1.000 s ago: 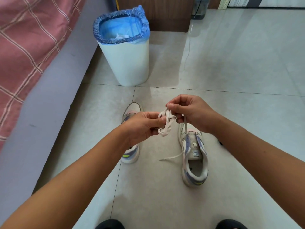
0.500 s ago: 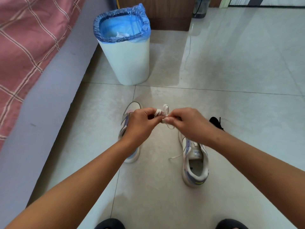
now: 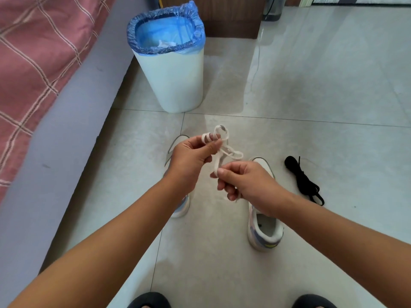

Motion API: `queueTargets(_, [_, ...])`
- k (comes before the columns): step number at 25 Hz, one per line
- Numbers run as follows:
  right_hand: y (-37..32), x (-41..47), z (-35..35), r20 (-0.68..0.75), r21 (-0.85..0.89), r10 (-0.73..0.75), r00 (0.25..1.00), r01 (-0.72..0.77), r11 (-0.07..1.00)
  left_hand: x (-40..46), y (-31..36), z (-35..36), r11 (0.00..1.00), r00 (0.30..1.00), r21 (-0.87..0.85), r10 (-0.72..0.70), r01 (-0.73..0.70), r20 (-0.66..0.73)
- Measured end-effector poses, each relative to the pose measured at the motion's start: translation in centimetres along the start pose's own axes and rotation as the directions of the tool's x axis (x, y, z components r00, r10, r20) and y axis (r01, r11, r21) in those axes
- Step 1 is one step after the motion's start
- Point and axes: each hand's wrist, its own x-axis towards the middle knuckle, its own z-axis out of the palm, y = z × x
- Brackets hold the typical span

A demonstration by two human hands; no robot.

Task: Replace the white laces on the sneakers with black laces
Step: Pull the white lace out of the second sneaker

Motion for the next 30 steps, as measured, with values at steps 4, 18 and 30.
queueTargets(4, [-2.4, -0.6, -0.6, 0.096, 0.039, 0.019, 0.995, -0.023, 0.999, -0.8, -0.7, 0.0, 0.966, 0.998, 0.252, 0.064, -0.066, 0.016])
queueTargets(18, [1.1, 1.4, 0.6, -0.185, -0.184, -0.226, 0.956, 0.193, 0.964, -0.5, 0.1, 1.4, 0.939, 0.985, -0.298, -0.162, 0.17, 0.052])
queueTargets(30, [-0.3, 2.3, -3.4, -0.199, -0.252, -0.307, 0.931, 0.255, 0.934, -0.7, 0.6, -0.1, 0.954, 0.976, -0.25, -0.121, 0.165, 0.183])
